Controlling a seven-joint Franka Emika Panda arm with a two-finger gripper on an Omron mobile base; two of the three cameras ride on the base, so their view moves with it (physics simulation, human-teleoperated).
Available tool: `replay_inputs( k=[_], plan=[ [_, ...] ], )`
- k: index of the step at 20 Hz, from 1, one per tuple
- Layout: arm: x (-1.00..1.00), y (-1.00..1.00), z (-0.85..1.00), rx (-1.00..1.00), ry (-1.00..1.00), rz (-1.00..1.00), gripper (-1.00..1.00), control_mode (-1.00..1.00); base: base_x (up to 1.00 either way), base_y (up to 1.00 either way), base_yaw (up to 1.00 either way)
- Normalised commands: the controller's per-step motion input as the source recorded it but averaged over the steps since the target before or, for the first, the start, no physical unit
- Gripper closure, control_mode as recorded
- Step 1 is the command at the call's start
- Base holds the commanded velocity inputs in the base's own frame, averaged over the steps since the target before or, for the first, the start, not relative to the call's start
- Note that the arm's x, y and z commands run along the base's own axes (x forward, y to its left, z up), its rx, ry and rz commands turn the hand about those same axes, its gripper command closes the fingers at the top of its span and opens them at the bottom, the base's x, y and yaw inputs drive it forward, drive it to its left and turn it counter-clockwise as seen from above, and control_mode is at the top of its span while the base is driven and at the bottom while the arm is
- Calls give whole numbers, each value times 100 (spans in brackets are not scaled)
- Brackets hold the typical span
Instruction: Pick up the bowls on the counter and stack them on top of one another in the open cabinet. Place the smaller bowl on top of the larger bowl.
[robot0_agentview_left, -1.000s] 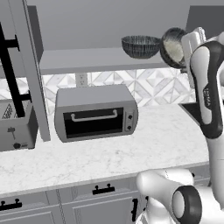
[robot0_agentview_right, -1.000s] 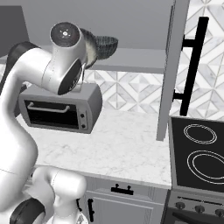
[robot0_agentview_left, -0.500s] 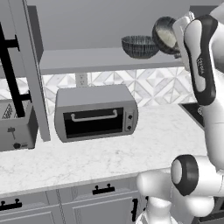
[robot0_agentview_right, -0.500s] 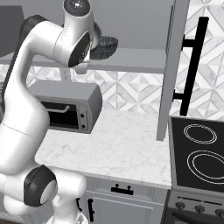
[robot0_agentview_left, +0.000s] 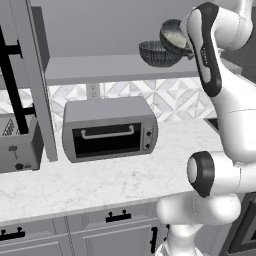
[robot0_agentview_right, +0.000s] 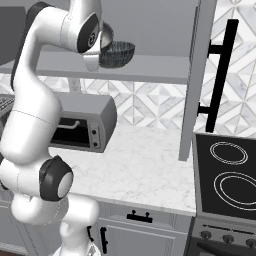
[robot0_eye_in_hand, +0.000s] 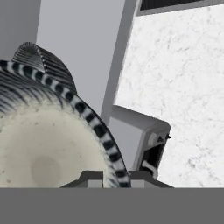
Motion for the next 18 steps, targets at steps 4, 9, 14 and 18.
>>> replay_inputs(
  k=[4,9,14,18],
  plan=[
    [69,0,0,0,0,0,100,-100,0,0,0],
    [59,0,-3,0,0,0,100,-100,0,0,0],
    [44,0,-12,0,0,0,100,-100,0,0,0],
    [64,0,-8,0,0,0,100,-100,0,0,0]
  ],
)
